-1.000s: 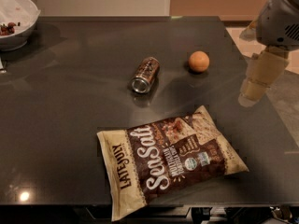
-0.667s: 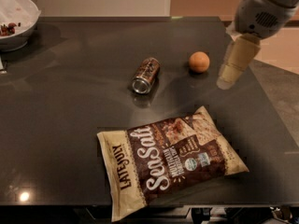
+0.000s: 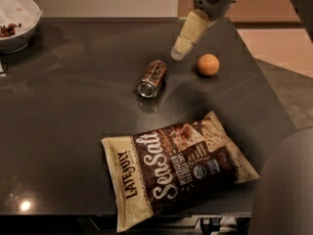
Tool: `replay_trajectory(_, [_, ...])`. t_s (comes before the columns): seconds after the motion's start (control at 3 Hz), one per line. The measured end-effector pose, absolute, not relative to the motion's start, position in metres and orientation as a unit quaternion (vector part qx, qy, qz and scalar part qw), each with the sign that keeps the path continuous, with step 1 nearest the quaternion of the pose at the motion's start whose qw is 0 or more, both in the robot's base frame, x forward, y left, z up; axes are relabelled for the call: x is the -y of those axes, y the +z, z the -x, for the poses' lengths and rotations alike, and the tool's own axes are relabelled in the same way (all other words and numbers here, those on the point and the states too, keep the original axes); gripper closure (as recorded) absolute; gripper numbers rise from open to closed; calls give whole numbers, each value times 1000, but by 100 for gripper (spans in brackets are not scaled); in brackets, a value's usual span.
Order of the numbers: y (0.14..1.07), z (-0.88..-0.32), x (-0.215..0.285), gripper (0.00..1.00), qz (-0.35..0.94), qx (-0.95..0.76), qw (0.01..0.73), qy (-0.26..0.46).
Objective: Place orange can upright
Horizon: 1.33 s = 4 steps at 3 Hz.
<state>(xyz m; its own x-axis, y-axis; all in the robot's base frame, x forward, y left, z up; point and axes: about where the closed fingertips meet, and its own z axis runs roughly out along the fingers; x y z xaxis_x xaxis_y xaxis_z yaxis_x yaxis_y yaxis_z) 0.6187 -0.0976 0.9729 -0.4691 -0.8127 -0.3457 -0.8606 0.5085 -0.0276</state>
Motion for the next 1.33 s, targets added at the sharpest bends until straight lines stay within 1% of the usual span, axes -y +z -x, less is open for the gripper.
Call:
replay_trajectory(0.33, [975,-643,62,0,438,-881,166,70])
replay_trajectory(1.0, [950,-649,32,0,325,-939,113,-6])
replay_trajectory(1.33, [938,-649,20,0,277,-955,100,-23])
